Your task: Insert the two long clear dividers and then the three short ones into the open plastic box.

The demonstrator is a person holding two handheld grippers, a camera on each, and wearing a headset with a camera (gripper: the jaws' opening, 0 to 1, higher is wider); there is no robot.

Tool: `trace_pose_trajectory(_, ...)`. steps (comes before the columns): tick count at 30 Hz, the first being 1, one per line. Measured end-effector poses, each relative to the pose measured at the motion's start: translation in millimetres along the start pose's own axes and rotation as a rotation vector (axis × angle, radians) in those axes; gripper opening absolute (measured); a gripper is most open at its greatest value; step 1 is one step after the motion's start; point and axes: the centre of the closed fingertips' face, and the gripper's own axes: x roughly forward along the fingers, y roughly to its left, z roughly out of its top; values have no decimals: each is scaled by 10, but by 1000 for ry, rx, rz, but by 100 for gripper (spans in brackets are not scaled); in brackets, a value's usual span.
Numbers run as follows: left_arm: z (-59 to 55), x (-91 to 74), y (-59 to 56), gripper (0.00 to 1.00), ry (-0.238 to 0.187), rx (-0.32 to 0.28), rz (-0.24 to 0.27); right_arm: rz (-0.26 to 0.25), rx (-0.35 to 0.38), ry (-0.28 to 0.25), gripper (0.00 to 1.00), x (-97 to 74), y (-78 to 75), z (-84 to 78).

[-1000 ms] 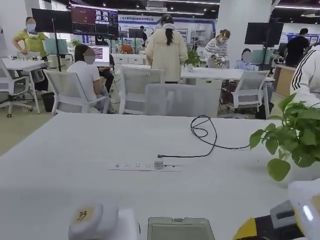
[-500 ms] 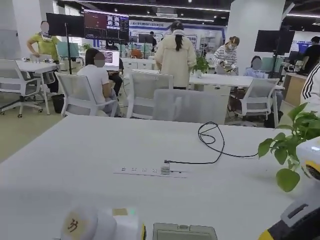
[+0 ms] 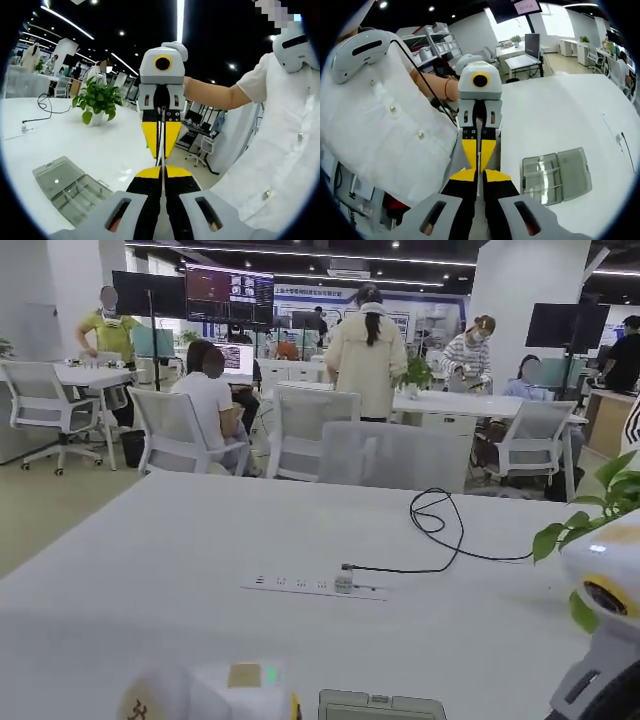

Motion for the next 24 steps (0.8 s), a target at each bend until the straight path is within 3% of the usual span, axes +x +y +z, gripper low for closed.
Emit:
trace_pose_trajectory(9, -28, -43, 15, 0, -6, 7, 12, 24, -10, -3, 3, 68, 37, 20)
trace_pose_trajectory(24, -79, -60, 36, 0, -8, 36, 29, 16, -22, 3, 3, 92, -23, -14)
